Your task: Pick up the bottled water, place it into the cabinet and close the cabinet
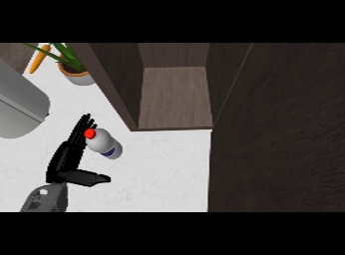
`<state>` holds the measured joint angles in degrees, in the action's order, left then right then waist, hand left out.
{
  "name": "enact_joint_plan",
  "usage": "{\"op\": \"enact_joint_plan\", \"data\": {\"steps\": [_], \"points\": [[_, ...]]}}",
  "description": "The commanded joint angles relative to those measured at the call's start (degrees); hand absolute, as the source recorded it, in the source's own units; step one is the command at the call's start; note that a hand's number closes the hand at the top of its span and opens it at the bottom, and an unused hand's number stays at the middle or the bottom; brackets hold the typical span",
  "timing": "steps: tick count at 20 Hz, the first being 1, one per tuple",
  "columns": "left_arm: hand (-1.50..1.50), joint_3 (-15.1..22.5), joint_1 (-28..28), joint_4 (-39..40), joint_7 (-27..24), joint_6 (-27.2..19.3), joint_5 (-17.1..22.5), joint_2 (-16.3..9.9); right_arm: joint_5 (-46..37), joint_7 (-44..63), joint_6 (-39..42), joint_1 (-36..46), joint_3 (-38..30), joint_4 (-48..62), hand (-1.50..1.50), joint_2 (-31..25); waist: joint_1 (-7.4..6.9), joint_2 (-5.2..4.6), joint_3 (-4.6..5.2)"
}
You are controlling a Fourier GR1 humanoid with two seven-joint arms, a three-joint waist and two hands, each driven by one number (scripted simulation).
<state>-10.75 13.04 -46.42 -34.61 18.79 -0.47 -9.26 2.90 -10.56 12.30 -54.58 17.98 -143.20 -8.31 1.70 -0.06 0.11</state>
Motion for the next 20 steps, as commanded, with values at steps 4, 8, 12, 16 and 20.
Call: {"op": "enact_joint_plan", "data": {"steps": [4,8,12,16,20], "points": [[-1.5,0.16,5.87,14.55,-8.01,6.2,-0.74,-0.22,3.46,-0.03,0.53,-3.69,-1.82,-6.15,-1.5,-1.57,0.11,-0.17,0.02],[-1.5,-0.86,9.4,22.6,-13.14,6.03,-1.29,0.67,2.38,0.22,-0.34,-3.08,-0.39,-5.58,-1.5,-0.55,0.46,-0.46,0.11],[1.5,-3.31,11.58,25.58,-14.87,2.93,0.48,1.78,2.33,-1.94,1.05,-4.74,-0.35,-5.29,-1.5,-1.48,0.42,-0.31,0.08],[1.5,-3.78,12.68,28.95,-16.12,6.07,1.31,2.06,1.57,-1.75,0.65,-4.01,0.05,-4.75,-1.5,-1.09,0.23,-0.42,0.1],[1.5,-5.18,15.49,30.74,-15.01,7.75,2.87,1.4,1.1,-2.82,0.63,-5.77,2.04,-5.37,-1.5,-0.65,0.57,-0.41,0.12]]}}
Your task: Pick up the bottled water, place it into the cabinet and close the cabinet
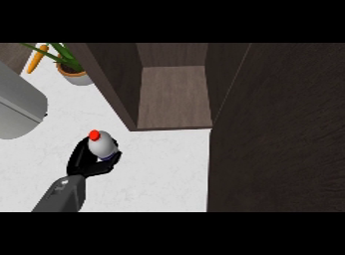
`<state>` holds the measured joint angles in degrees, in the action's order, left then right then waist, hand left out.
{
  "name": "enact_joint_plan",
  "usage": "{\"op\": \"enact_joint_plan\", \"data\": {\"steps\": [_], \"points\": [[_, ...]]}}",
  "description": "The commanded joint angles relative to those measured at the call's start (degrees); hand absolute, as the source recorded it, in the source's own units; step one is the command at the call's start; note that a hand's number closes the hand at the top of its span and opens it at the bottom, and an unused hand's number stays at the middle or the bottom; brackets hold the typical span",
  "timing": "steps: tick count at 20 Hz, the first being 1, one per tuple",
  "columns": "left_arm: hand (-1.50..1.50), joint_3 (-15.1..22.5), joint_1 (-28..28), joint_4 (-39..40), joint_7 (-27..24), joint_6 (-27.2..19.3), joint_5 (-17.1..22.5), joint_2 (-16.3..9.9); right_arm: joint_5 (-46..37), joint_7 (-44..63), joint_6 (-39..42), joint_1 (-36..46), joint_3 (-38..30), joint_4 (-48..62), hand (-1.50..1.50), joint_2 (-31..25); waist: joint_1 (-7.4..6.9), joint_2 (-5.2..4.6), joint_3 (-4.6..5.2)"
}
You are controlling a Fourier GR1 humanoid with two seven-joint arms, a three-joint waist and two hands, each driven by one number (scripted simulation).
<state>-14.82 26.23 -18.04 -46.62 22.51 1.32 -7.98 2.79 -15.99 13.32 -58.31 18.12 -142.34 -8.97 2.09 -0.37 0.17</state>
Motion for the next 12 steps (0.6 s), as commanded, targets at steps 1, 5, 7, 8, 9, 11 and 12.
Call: {"op": "enact_joint_plan", "data": {"steps": [1,5,7,8,9,11,12], "points": [[1.5,-0.02,-0.45,1.61,-4.7,6.88,0.53,0.02,2.65,6.44,-1.17,-0.9,0.05,-9.75,-1.5,-0.96,-0.7,-0.14,0.04],[1.5,-1.86,-0.38,2.56,-5.56,3.44,2.15,0.82,2.12,1.28,0.36,-1.56,-1.75,-3.81,-1.5,-1.29,-0.5,0.18,-0.05],[1.5,-2.84,-2.47,1.26,-8.44,-3.22,3.02,4.88,4.67,2.92,0.47,-3.15,-2.62,-6.9,-1.5,-1.98,-0.68,0.28,-0.07],[1.5,-3.29,-4.89,0.95,-9.95,-4.97,3.36,5.33,1.8,3.61,-0.77,-1.2,-0.49,-6.97,-1.5,-0.76,-1.31,0.27,-0.05],[1.5,-4.42,-6.42,-0.06,-10.74,-4.49,4.77,5.05,0.65,1.48,-0.69,-1.4,-0.85,-3.82,-1.5,-0.48,-1.48,0.47,-0.1],[1.5,-2.2,-9.53,-1.78,-13.35,-4.84,4.13,7.77,0.92,1.46,-0.73,-4.15,0.33,-6.95,-1.5,-0.52,-1.52,0.7,-0.14],[1.5,-1.54,-4.52,-1.41,-10.84,-8.34,5.87,7.8,1.04,3.13,-1.04,-0.86,1.03,-5.61,-1.5,-0.26,-1.37,0.47,-0.13]]}}
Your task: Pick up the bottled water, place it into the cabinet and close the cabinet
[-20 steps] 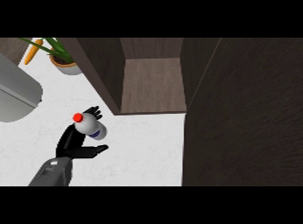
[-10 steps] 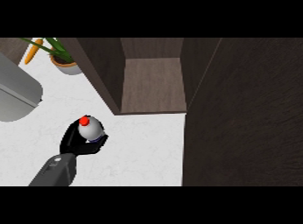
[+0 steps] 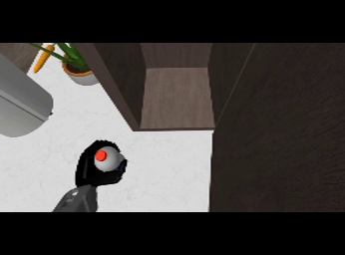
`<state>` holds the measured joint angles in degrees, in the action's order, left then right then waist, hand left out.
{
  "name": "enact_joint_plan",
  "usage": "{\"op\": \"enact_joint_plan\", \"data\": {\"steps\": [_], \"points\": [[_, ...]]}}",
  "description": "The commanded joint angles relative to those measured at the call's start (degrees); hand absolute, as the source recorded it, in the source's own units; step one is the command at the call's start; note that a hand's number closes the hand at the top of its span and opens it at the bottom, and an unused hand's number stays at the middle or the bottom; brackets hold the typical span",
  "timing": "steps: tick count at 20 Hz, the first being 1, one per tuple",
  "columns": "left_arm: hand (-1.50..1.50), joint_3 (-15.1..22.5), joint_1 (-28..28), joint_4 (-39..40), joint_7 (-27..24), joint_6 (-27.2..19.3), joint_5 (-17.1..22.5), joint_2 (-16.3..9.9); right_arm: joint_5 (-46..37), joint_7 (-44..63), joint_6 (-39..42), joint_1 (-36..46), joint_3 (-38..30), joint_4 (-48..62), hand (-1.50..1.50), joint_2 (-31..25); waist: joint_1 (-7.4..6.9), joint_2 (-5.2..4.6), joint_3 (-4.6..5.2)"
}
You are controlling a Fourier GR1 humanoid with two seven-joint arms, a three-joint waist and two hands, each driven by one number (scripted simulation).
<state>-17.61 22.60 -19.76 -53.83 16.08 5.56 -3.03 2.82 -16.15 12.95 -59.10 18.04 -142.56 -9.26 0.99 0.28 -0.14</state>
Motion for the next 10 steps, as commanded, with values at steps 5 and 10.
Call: {"op": "enact_joint_plan", "data": {"steps": [5,10], "points": [[1.5,5.23,-3.08,-6.88,1.59,0.01,3.68,2.95,3.0,1.26,0.42,-2.16,-1.98,-4.45,-1.5,-1.21,-0.5,0.1,0.11],[1.5,11.76,-2.93,-12.19,8.3,-1.13,10.34,3.0,3.65,3.05,-0.05,-1.22,-1.89,-4.98,-1.5,-0.59,-0.74,0.19,0.09]]}}
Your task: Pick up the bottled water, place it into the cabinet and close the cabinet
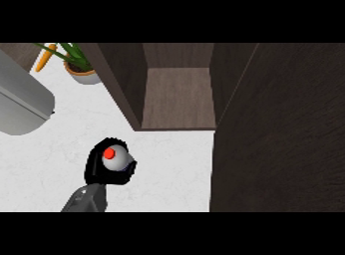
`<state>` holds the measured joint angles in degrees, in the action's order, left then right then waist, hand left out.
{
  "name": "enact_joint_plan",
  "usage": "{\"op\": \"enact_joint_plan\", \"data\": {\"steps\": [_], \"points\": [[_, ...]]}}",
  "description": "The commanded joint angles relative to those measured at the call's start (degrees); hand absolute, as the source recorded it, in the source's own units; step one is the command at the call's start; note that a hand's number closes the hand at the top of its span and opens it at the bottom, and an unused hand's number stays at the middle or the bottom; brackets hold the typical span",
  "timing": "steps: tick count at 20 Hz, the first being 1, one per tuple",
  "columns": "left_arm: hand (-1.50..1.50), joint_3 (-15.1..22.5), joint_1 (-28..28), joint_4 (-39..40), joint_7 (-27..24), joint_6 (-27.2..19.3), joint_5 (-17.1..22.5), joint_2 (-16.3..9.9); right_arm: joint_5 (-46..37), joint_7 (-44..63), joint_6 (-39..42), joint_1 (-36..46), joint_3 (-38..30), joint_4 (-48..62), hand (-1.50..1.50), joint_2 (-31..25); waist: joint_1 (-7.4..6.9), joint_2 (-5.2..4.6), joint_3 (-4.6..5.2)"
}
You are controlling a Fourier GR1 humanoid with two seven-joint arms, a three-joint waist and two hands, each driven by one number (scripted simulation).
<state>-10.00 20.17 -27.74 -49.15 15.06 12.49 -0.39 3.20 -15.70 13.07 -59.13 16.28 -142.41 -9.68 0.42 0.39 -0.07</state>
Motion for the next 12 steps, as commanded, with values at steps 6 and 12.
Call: {"op": "enact_joint_plan", "data": {"steps": [6,12], "points": [[1.5,16.75,3.79,-11.45,10.47,-12.12,15.86,0.38,0.84,0.5,-0.27,3.26,1.66,1.43,-1.5,1.52,0.56,0.0,0.05],[1.5,24.13,4.43,-23.37,16.14,-25.29,12.36,0.38,4.4,2.34,-0.44,2.73,-1.75,-1.78,-1.5,0.52,-0.03,-0.11,0.01]]}}
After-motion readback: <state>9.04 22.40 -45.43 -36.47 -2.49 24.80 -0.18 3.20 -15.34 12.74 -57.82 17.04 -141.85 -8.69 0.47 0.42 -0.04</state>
